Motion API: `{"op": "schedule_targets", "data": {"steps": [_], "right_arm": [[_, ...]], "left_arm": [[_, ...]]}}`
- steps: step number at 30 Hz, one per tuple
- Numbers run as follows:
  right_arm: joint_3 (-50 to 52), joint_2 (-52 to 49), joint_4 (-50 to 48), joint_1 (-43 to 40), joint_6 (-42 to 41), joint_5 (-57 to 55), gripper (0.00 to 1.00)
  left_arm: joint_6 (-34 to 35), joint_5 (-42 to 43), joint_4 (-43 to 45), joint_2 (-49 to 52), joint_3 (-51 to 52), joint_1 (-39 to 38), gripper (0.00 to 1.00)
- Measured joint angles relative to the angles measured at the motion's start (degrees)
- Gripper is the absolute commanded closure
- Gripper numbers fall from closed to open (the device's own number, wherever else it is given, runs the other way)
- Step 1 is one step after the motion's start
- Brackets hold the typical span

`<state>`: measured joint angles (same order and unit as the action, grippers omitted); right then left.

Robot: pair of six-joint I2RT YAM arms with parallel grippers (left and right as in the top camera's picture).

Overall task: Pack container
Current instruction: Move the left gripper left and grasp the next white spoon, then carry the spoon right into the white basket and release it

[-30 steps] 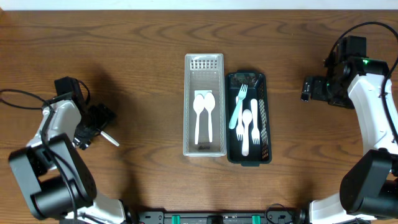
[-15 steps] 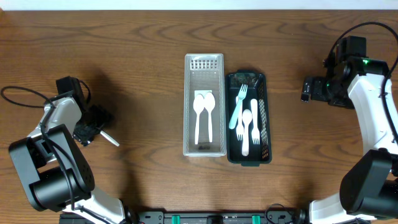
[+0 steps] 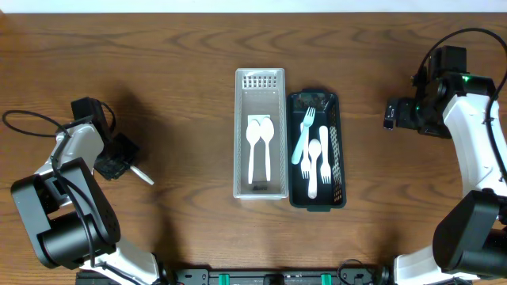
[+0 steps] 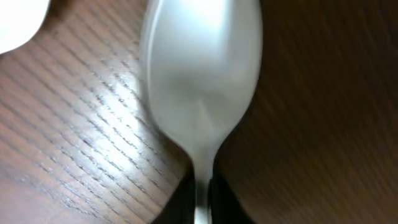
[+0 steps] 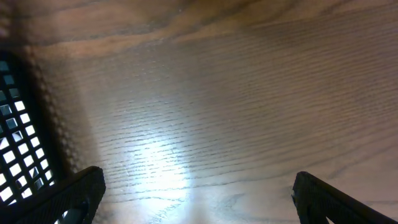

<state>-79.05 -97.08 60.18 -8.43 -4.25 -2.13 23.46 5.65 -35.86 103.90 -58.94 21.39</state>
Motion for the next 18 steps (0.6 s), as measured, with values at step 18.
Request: {"op": "schedule_targets", "data": {"steps": [18], "right_arm": [[0.02,-0.02,0.02,0.0,0.0,0.0,0.02]], "left_arm": [[-8.55,0.96,-17.31,-21.75,-10.75,-20.85,0.94]]}}
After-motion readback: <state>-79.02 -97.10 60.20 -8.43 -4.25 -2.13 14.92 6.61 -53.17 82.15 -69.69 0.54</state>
